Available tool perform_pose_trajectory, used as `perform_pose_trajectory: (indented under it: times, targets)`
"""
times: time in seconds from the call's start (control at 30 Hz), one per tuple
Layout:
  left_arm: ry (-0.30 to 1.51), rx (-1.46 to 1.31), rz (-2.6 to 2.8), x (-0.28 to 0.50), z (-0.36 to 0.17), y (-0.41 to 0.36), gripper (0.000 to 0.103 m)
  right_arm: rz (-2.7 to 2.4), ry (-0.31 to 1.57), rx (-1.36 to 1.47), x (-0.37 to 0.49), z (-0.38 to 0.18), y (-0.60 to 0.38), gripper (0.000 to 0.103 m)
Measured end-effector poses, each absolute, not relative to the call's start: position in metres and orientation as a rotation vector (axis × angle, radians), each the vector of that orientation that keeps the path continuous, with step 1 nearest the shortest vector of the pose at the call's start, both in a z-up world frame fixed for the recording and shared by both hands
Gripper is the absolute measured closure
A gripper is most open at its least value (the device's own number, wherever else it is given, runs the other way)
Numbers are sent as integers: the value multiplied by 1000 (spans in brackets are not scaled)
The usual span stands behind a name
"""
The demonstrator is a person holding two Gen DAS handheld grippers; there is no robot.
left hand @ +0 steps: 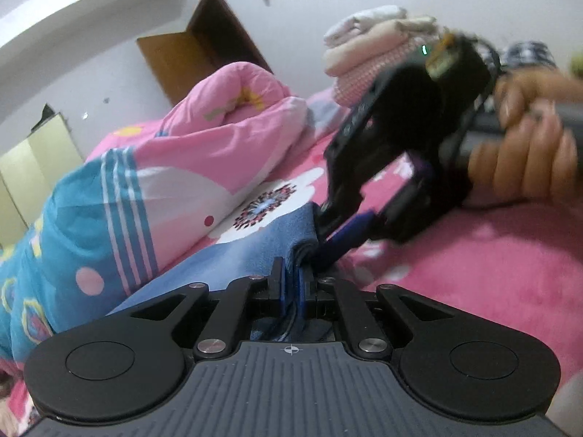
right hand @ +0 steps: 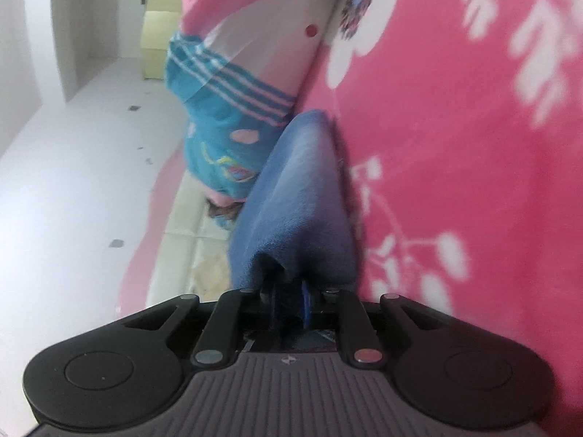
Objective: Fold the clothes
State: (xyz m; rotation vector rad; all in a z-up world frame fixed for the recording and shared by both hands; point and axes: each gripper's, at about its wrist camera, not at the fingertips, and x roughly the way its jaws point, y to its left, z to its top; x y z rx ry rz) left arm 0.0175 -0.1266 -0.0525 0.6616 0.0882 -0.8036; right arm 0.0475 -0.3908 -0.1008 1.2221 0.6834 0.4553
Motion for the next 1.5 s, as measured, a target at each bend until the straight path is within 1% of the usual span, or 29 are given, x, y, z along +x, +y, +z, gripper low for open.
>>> perform_pose_trajectory:
  times: [0.07, 0.2, 0.27, 0.37, 0.4, 0.5, 0.57, 0.7, 0.8, 0.87, 1.0, 1.3, 1.43, 1.5]
  targets:
    - [90, 667, -811, 19, -52, -125, 98, 410, 653, 1158, 37, -85, -401, 86]
    - [79, 713, -818, 16, -57, -124, 98, 326, 550, 913, 22, -39, -406, 86]
    - [77, 726, -819, 15, -58, -125, 98, 336, 501, 739, 24, -19, -387, 86]
    - [86, 733, -816, 15, -58, -126, 98, 351, 475, 459, 31, -8, -346, 86]
    - [89, 736, -815, 15, -58, -126, 98, 351, 484, 406, 34, -11, -337, 87]
    - [152, 728, -821, 16, -59, -123, 94, 335, 570, 370, 41, -43, -325, 87]
    - [169, 699, -819, 12, -53, -115, 92, 334, 599, 418, 44, -47, -328, 87]
    - [240, 443, -827, 13, -21, -91, 93, 346, 608, 499, 41, -54, -335, 87]
    - [247, 310, -824, 19, -7, -90, 92, 354, 611, 575, 41, -60, -342, 88]
    - [251, 346, -814, 24, -13, -105, 92, 355, 611, 627, 41, -64, -347, 89]
    - [327, 454, -790, 37, -42, -130, 92, 343, 631, 668, 41, -62, -355, 89]
    - [312, 497, -778, 27, -46, -125, 92, 267, 530, 605, 48, -28, -370, 88]
    - [326, 475, -784, 31, -48, -123, 92, 248, 627, 568, 57, -63, -347, 87]
    - [326, 467, -786, 32, -47, -122, 92, 244, 653, 570, 56, -47, -353, 87]
